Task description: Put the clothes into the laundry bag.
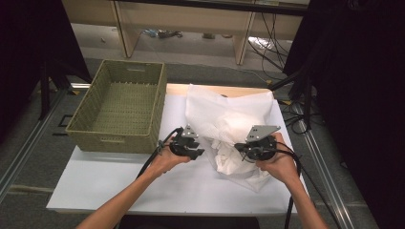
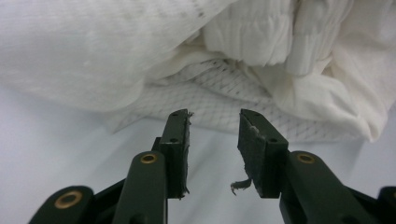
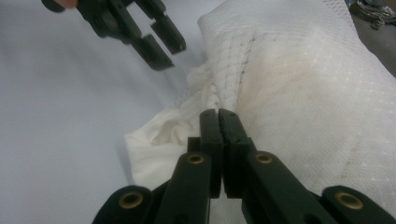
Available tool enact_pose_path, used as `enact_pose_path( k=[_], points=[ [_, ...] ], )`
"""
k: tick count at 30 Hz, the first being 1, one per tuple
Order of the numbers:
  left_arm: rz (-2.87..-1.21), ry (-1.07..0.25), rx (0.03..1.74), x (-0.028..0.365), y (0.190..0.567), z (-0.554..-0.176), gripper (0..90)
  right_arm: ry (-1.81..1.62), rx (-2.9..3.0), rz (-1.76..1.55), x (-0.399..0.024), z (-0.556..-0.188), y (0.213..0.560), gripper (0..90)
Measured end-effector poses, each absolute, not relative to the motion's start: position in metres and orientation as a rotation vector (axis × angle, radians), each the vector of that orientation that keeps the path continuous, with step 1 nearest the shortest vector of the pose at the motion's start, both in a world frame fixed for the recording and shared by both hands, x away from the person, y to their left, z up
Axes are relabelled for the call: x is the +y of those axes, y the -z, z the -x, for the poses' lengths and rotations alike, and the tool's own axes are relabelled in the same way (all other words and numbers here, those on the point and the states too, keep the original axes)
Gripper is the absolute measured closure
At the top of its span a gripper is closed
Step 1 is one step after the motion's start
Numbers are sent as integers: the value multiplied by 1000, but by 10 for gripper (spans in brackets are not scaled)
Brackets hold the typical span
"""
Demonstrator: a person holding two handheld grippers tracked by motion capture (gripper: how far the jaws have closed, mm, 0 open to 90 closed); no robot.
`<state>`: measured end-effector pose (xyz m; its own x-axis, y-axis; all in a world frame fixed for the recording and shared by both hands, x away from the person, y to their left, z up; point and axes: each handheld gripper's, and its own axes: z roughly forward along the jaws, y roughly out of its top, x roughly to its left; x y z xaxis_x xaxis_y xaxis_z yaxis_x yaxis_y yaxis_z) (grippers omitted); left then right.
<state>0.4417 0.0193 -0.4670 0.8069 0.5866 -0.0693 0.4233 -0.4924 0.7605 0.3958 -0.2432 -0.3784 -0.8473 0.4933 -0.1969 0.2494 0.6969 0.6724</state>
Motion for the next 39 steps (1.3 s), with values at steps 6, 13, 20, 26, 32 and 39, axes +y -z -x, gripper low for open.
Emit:
enact_pose_path(
  k=[6,13,20,26,32,39],
  points=[
    [-2158,-305,875,-3,481,-458,491,-941,2522,-589,-242,-395,379,900],
    [-2181,-339,921,-18,490,-467,401,-953,2525,-603,-244,-395,379,900],
    [-2198,-335,867,-22,491,-466,778,-946,2528,-585,-243,-395,379,900],
    [-2211,-326,854,-20,490,-466,895,-933,2533,-586,-242,-395,381,900],
    [-2218,-320,850,-10,488,-462,896,-888,2538,-605,-243,-397,384,900],
    [-2235,-306,836,7,486,-449,896,-895,2533,-614,-244,-396,383,900]
  ],
)
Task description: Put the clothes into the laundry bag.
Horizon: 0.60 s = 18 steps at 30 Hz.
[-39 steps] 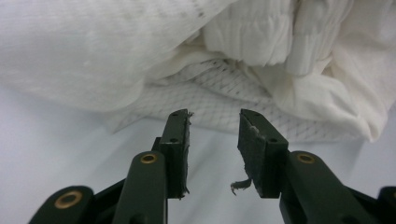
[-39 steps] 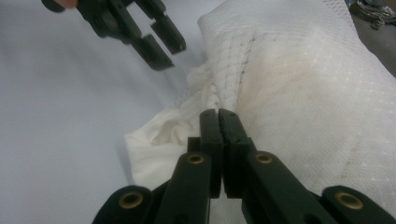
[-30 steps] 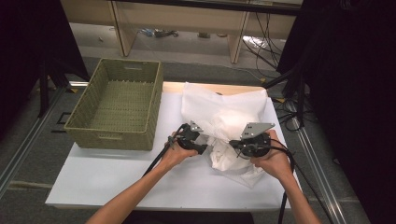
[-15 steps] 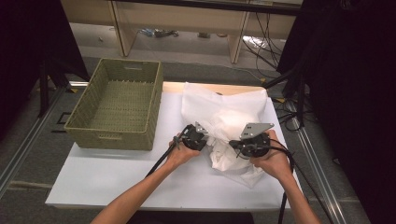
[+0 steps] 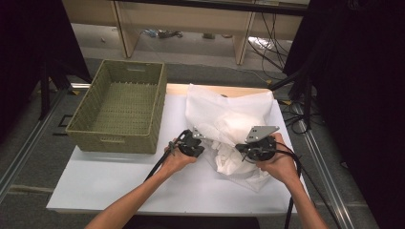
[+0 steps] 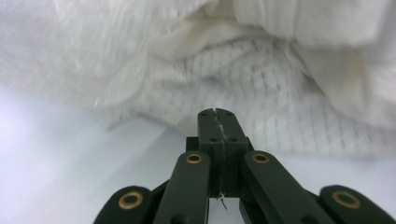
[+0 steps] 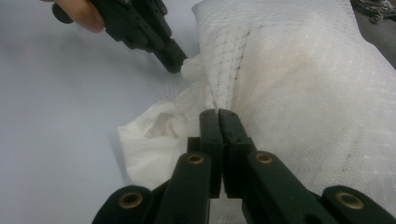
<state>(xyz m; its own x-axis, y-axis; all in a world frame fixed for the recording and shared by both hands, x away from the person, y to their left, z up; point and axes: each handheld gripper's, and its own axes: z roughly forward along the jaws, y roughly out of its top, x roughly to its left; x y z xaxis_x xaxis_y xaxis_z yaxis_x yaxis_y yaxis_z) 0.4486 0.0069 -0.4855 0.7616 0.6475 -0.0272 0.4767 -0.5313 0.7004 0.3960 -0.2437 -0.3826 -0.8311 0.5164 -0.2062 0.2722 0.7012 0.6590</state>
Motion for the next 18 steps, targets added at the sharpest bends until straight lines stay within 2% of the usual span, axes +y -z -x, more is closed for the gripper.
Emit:
enact_pose_path(
  k=[3,6,7,13,17,18],
  points=[
    [-2250,-286,820,14,482,-440,896,-894,2530,-615,-244,-396,383,900],
    [-2241,-366,789,15,479,-440,892,-893,2529,-594,-243,-398,383,900],
    [-2216,-332,817,13,480,-441,856,-891,2531,-613,-243,-397,383,900],
    [-2200,-360,830,1,483,-449,526,-900,2535,-592,-244,-397,382,900],
    [-2147,-322,872,-4,481,-456,496,-900,2529,-616,-244,-397,382,900],
    [-2106,-262,908,-6,480,-458,507,-899,2529,-630,-244,-396,382,900]
  ],
)
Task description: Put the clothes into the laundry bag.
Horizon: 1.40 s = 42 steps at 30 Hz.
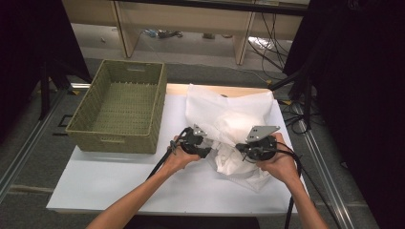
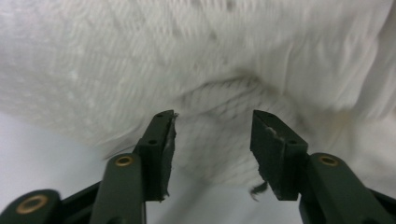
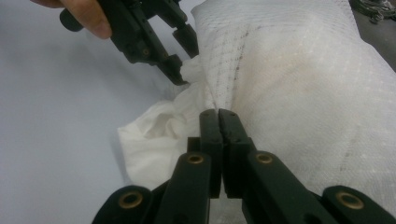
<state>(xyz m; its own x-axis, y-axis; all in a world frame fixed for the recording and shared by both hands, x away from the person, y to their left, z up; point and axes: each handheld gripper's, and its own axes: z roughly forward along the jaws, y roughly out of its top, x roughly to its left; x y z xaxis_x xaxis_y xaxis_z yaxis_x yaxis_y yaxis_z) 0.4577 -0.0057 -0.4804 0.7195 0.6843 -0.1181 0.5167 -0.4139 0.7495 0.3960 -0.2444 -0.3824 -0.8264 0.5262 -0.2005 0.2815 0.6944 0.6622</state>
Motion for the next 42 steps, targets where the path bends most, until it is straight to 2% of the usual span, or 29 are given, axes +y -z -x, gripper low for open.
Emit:
enact_pose_path(
  k=[4,11,12,14,15,17,22,30,33,37,38,42],
  points=[
    [-2100,-231,918,-15,479,-457,454,-909,2530,-596,-245,-397,382,900],
    [-2157,-272,945,-32,490,-465,451,-903,2524,-594,-245,-398,382,900],
    [-2156,-290,928,-33,491,-466,483,-905,2525,-594,-245,-398,382,900],
    [-2166,-301,879,-34,491,-468,605,-905,2527,-592,-246,-398,382,900],
    [-2172,-283,870,-33,491,-468,723,-905,2530,-594,-246,-398,382,900],
    [-2162,-265,876,-30,490,-468,855,-906,2533,-594,-246,-398,382,900],
    [-2192,-321,799,-21,482,-454,887,-897,2530,-586,-246,-399,383,900],
    [-2161,-328,784,28,471,-420,890,-879,2544,-612,-247,-401,387,900],
    [-2140,-261,807,41,471,-409,890,-877,2537,-600,-246,-401,387,900],
    [-2193,-197,779,42,473,-399,881,-876,2534,-597,-246,-401,386,900],
    [-2189,-189,797,41,473,-399,846,-877,2538,-603,-246,-400,386,900],
    [-2139,-248,880,40,463,-405,617,-883,2541,-622,-246,-399,385,900]
  ],
)
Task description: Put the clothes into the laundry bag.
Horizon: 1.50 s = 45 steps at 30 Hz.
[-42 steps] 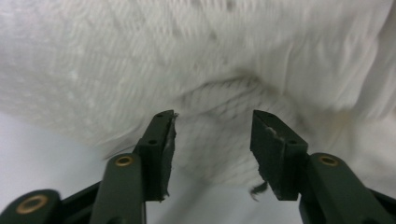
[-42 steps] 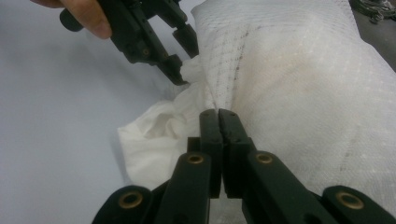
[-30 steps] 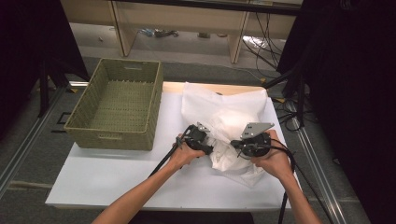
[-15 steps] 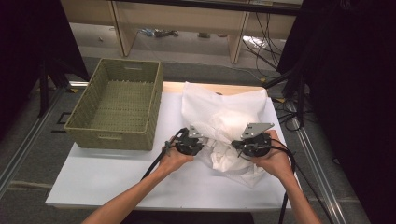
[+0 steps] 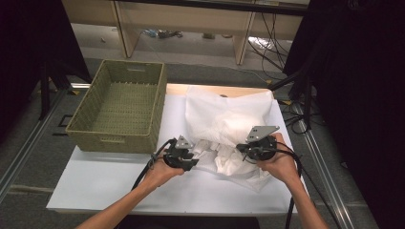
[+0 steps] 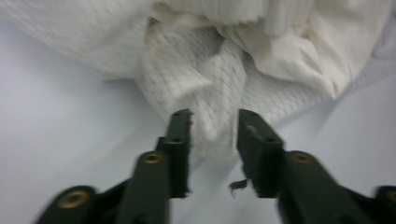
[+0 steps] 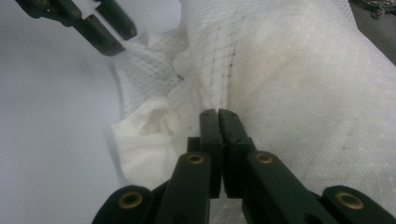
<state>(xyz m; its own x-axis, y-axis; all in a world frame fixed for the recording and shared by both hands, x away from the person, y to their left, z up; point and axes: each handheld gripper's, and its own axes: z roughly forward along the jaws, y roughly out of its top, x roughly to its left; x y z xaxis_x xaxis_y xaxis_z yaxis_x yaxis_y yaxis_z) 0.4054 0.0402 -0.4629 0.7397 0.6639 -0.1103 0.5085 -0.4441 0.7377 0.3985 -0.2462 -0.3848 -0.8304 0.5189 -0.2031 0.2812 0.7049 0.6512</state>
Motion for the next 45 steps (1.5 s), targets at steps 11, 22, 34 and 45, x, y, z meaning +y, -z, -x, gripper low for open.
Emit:
enact_pose_path(
  k=[11,22,34,45],
  points=[
    [-2185,-218,987,20,477,-441,446,-889,2538,-599,-246,-399,384,900],
    [-2138,-277,816,52,454,-403,865,-882,2569,-606,-247,-400,387,900],
    [-2210,-255,748,60,467,-373,868,-738,2599,-634,-238,-416,411,900],
    [-2203,-287,728,71,461,-370,873,-657,2427,-702,-224,-473,414,900]
  ],
)
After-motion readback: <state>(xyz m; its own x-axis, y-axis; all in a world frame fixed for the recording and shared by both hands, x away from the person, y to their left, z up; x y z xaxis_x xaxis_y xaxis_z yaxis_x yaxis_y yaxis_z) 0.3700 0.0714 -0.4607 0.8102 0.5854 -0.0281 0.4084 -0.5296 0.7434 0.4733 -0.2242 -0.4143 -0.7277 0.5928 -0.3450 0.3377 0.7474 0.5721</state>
